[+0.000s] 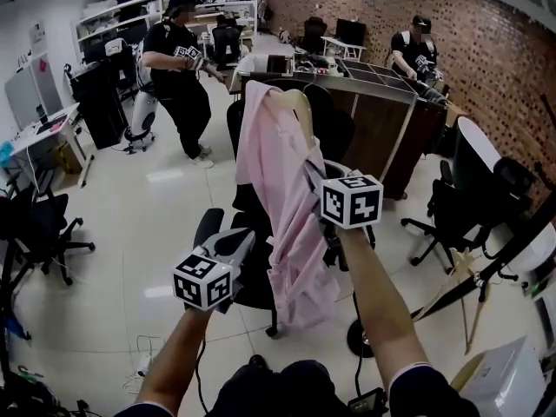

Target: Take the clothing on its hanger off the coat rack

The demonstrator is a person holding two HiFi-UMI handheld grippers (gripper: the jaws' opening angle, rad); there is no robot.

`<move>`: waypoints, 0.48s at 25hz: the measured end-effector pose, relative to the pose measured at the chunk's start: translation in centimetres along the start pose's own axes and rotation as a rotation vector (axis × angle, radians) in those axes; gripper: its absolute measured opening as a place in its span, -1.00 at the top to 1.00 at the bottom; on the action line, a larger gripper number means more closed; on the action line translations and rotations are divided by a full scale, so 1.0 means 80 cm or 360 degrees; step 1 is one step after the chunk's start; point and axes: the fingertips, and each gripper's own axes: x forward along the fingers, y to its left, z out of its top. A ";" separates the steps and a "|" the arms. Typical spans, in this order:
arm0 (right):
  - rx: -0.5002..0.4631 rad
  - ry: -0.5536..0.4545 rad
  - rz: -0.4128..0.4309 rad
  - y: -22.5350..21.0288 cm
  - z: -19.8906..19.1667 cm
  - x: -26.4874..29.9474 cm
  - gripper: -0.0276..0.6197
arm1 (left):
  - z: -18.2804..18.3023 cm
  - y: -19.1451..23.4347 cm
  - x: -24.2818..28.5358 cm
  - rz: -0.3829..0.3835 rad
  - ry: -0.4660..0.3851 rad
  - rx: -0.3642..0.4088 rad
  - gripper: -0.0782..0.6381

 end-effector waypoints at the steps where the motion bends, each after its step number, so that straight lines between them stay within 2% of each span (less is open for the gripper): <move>1: 0.0003 0.0010 0.0012 -0.001 -0.005 0.011 0.77 | -0.003 0.009 0.003 0.0010 0.0007 -0.0014 0.75; 6: 0.0013 0.0069 0.0086 -0.014 -0.040 0.045 0.77 | -0.018 0.034 0.022 0.0070 0.0048 -0.0070 0.75; 12: 0.0042 0.0165 0.0159 -0.009 -0.084 0.057 0.77 | -0.025 0.038 0.023 0.0146 0.0056 -0.0113 0.75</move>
